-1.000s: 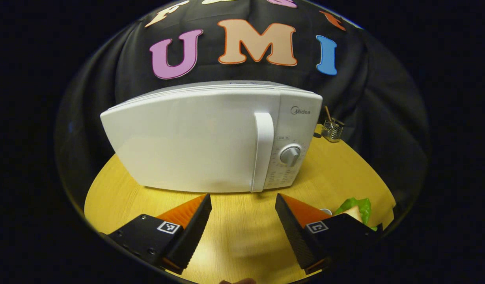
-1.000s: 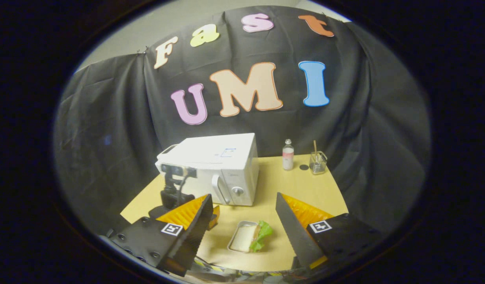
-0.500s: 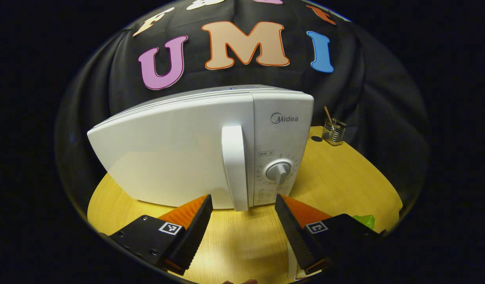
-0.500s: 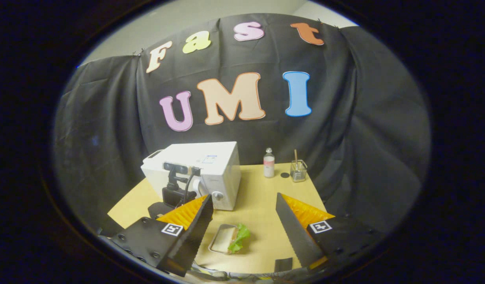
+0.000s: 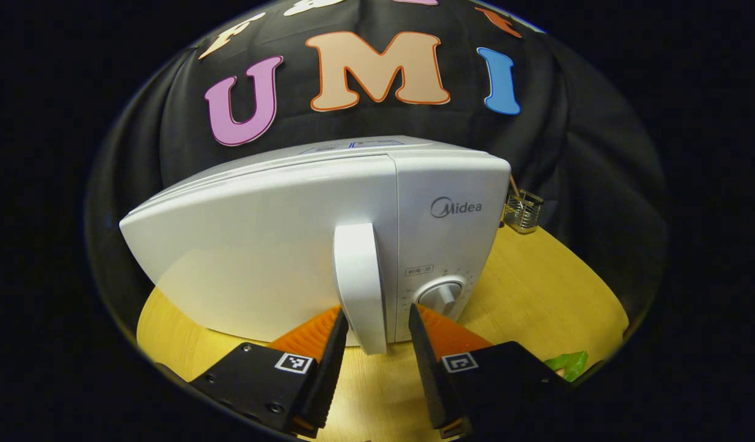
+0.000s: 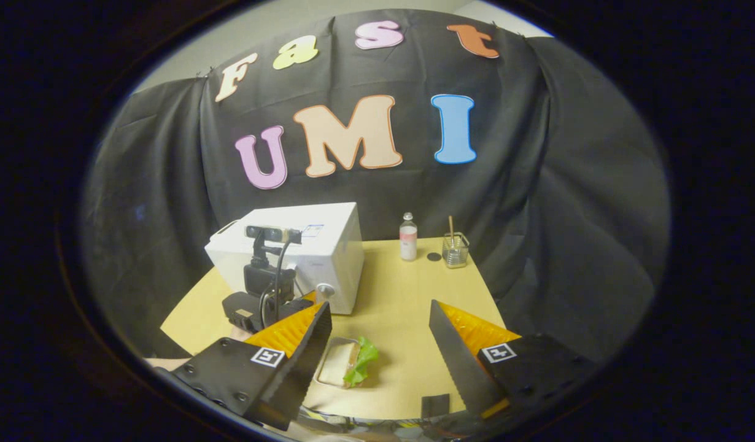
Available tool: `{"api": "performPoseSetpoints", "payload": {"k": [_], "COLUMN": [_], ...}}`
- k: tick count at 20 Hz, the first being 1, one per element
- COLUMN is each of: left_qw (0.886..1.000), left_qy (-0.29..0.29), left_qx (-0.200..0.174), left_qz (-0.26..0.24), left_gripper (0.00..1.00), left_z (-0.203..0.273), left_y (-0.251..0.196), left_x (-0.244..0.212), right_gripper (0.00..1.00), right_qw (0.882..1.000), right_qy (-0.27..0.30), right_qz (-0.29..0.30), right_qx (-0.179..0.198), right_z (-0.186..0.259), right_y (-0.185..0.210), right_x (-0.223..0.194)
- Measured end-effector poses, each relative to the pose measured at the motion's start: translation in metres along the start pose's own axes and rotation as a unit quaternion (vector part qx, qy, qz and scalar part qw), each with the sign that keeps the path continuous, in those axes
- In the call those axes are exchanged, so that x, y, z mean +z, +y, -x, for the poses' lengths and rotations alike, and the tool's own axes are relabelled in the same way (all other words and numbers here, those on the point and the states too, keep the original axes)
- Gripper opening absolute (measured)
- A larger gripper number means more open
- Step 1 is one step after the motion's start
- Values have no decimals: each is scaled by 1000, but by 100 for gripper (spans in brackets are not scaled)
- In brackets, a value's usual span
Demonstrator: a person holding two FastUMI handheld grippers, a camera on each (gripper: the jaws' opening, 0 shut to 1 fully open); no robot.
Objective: Open the microwave oven with the left hand, put the food in, and close the microwave oven.
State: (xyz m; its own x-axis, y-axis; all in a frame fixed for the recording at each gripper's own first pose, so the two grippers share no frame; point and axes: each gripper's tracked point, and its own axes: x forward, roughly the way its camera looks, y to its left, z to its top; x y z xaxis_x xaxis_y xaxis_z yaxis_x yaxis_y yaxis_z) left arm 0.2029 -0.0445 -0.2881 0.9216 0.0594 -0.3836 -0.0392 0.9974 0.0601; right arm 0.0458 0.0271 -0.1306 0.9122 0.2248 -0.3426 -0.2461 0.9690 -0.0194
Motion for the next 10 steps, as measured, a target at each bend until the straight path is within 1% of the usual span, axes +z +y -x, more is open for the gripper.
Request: {"api": "performPoseSetpoints", "payload": {"k": [1, 2, 3, 6, 7, 8, 9, 10], "left_qw": [1000, 1000, 1000, 999, 999, 1000, 1000, 1000], "left_qy": [2, 1, 7, 2, 2, 4, 10, 9], "left_qx": [4, 1, -3, -8, -7, -7, -8, -10], "left_qz": [6, 11, 14, 34, 36, 26, 18, 23], "left_gripper": [48, 31, 26, 26, 26, 26, 25, 20], "left_z": [0, 5, 0, 1, 1, 0, 2, 2], "left_y": [4, 3, 2, 1, 1, 1, 2, 1], "left_x": [-2, 2, -2, -2, -2, -2, -3, -3], "right_gripper": [100, 94, 94, 93, 93, 93, 93, 93], "right_qw": [1000, 1000, 1000, 1000, 1000, 1000, 1000, 1000], "right_qy": [2, 3, 6, 10, 11, 13, 13, 14], "right_qz": [-2, -4, -3, -4, -5, -6, -9, -12], "right_qx": [4, 6, 8, 9, 8, 4, 1, -3], "right_z": [-1, -2, -3, 2, 3, 6, 9, 13], "right_y": [5, 9, 13, 22, 23, 23, 23, 21], "right_x": [-1, -2, -4, -10, -13, -16, -18, -22]}}
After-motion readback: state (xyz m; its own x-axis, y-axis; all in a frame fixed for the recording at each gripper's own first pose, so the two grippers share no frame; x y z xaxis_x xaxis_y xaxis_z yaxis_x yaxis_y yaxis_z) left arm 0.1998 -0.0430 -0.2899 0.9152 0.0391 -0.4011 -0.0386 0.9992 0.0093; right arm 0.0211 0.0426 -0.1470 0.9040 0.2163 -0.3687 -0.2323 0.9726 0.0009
